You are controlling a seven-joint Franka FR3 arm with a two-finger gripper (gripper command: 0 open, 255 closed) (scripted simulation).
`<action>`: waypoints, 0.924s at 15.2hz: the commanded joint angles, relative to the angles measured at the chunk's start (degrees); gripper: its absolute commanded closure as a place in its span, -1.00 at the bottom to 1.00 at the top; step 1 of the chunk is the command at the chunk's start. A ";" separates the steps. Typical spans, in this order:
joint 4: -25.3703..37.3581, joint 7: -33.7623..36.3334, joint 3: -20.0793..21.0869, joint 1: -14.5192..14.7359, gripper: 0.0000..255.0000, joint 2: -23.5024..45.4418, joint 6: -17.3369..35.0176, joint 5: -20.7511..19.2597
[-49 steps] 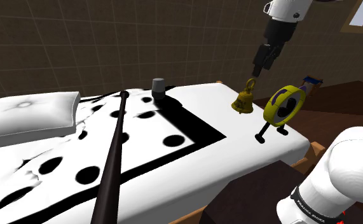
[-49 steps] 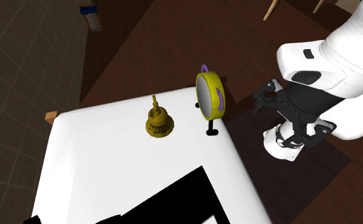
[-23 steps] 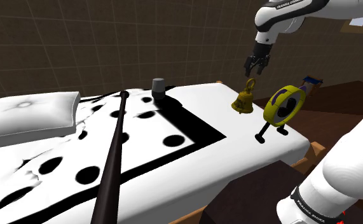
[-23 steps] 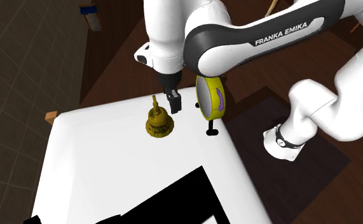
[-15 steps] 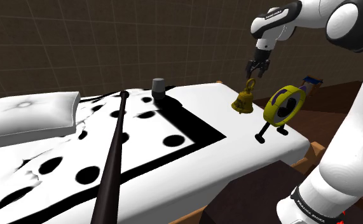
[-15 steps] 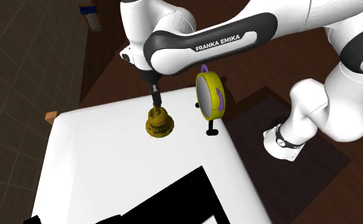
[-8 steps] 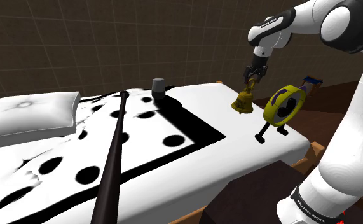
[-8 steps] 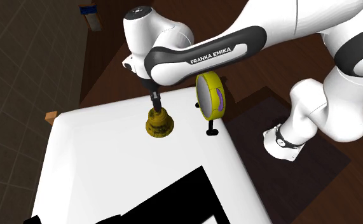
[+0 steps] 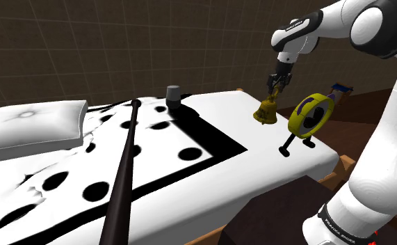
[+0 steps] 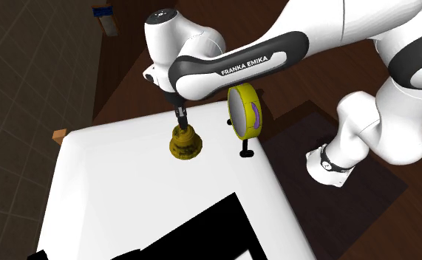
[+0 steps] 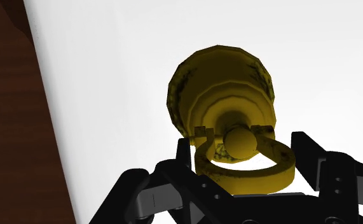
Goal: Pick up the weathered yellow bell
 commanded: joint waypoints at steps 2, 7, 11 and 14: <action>-0.02 0.00 -0.01 0.00 1.00 0.00 0.00 -0.02; 2.20 0.39 -0.15 0.07 1.00 -0.75 -2.87 -0.53; 4.56 0.69 -0.26 0.09 1.00 -1.36 -5.76 -0.94; 6.50 0.86 -0.34 0.07 1.00 -1.68 -7.97 -1.16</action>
